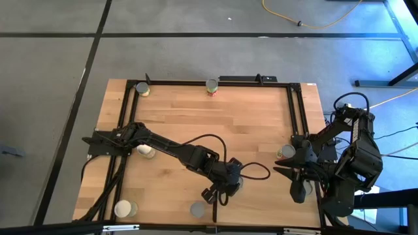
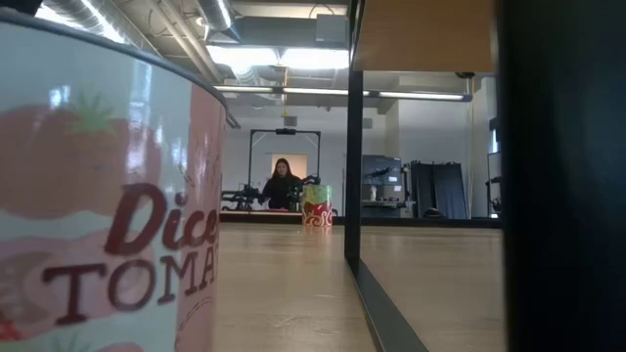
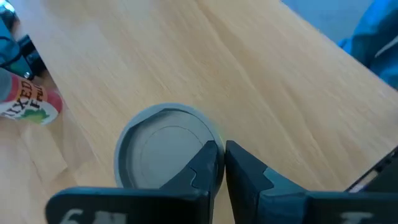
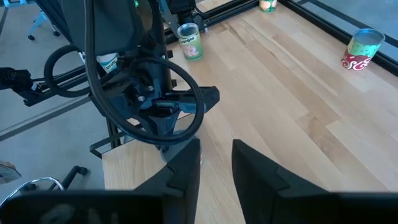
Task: Pick and place cans onto a shelf
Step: Put the canned mushroom on the shelf
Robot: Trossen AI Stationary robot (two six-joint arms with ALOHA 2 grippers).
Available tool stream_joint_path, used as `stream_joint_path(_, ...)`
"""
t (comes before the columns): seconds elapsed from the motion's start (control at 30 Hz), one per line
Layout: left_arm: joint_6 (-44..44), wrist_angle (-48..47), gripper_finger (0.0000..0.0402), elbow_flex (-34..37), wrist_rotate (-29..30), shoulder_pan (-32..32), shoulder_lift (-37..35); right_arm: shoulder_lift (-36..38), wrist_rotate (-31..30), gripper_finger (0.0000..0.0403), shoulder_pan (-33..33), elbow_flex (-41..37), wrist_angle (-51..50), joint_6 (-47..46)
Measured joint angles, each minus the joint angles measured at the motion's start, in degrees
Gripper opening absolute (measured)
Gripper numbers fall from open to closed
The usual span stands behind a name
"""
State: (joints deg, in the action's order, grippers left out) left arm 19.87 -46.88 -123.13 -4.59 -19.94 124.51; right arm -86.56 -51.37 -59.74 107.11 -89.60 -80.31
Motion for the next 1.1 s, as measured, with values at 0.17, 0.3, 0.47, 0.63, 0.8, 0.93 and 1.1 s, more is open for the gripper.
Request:
stream_joint_path(0.17, -0.7, 0.4, 0.0035, 0.0, 0.0, -0.1, 0.0, 0.0, 0.0, 0.0094, 0.0, 0.0, 0.0, 0.0)
stream_joint_path(0.3, -1.8, 0.0, 0.0036, 0.0, 0.0, -0.3, 0.0, 0.0, 0.0, 0.0094, 0.0, 0.0, 0.0, 0.0)
stream_joint_path(0.47, -1.8, 0.0, 0.0037, 0.0, 2.5, -0.5, -0.1, 0.0, 0.0, 0.0094, 0.0, 0.0, 0.3, 0.0)
stream_joint_path(0.63, -1.8, -1.7, 0.0032, -1.0, 6.2, -1.0, -1.9, 0.0, 0.4, 0.0094, 0.0, 0.0, 0.6, 0.0)
stream_joint_path(0.8, -1.8, -5.7, 0.0012, -3.9, 11.6, -1.5, -4.2, 0.0, 0.4, 0.0094, 0.0, 0.1, 0.7, -0.1)
stream_joint_path(0.93, -5.6, -9.7, 0.0002, -7.0, 12.9, -1.3, -5.8, 0.0, 0.5, 0.0085, 0.0, 0.1, 0.7, 0.0)
stream_joint_path(1.1, -9.3, -11.5, 0.0001, -8.4, 17.1, -1.3, -8.6, -0.2, 0.5, 0.0037, 0.0, 0.1, 2.1, 0.4)
